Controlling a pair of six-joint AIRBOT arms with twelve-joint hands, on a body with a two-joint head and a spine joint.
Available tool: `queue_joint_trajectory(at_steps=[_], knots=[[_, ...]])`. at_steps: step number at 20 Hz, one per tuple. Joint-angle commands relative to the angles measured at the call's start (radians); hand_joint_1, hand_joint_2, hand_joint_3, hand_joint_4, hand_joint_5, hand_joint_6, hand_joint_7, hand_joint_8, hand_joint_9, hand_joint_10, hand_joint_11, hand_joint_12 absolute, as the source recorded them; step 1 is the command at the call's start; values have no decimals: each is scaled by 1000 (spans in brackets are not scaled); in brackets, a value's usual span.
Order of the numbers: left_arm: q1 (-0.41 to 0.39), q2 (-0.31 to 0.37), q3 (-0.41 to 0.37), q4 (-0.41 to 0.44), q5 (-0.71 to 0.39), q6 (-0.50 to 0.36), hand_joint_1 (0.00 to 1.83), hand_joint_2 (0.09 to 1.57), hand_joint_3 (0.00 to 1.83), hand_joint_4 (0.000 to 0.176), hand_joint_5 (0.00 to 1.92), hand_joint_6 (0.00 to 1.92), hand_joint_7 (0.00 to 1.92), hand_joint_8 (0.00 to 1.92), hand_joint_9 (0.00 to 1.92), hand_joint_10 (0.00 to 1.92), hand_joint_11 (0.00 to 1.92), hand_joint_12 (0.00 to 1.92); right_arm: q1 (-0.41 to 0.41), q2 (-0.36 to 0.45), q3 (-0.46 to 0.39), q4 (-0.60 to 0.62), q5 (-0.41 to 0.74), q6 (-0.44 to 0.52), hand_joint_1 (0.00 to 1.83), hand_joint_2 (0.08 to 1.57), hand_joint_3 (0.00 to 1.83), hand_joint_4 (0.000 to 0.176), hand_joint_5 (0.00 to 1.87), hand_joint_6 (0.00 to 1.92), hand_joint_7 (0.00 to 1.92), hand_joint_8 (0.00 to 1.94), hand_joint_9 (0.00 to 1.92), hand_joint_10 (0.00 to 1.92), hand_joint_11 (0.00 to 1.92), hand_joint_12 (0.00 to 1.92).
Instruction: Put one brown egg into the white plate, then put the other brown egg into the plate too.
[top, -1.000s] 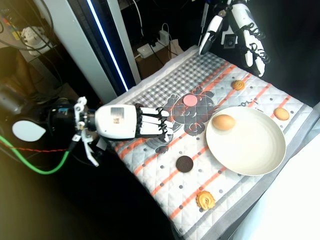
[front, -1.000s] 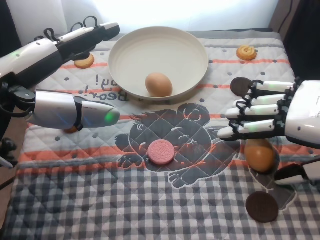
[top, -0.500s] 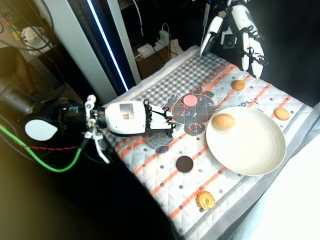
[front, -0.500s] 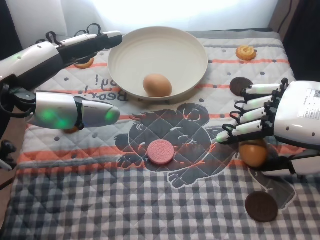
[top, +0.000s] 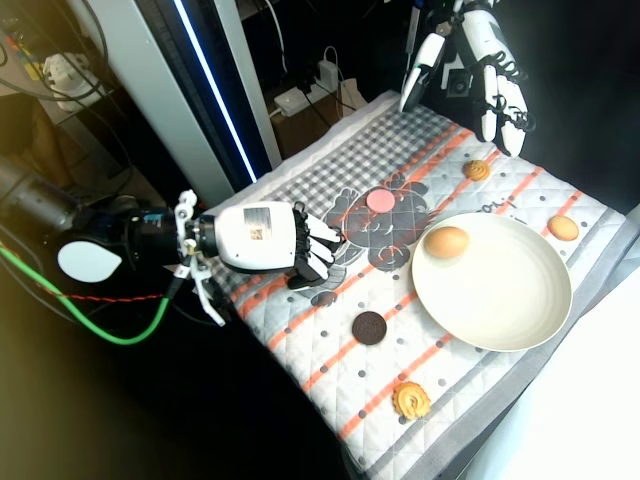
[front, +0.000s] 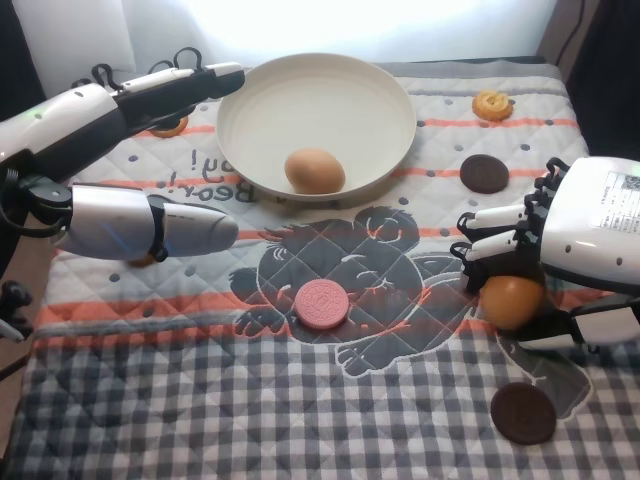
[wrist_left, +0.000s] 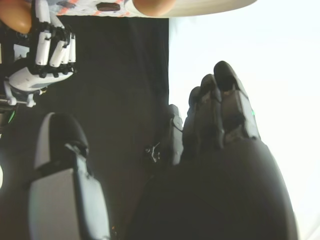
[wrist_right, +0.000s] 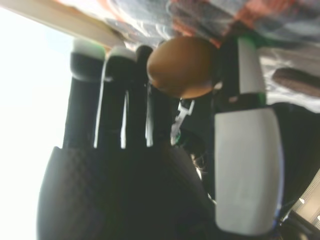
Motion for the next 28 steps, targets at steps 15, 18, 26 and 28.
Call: queue_joint_trajectory(at_steps=[15,18,26,28], knots=[[-20,0,8,8,-137,-4,750,900,0,176,0,0,94,11,161,6,0,353,433,-381,469,63,-197,-16,1299,1030,0,0,1312,162,1147,959,1049,1137,904,1354],[-26,4,11,13,-153,-4,746,905,1,176,0,0,87,0,158,1,0,347,448,-414,493,39,-231,-16,1073,986,0,0,976,181,845,919,766,1309,632,1635],[9,71,-20,-57,-279,-4,728,904,0,176,0,0,82,2,155,3,0,345,451,-353,381,41,-169,-16,489,861,1,176,0,0,80,5,119,4,0,436],[48,102,-48,-94,-369,-5,757,898,0,176,0,0,94,3,153,1,0,376,405,-257,314,117,-52,-16,551,871,2,176,0,0,91,5,121,5,0,451]])
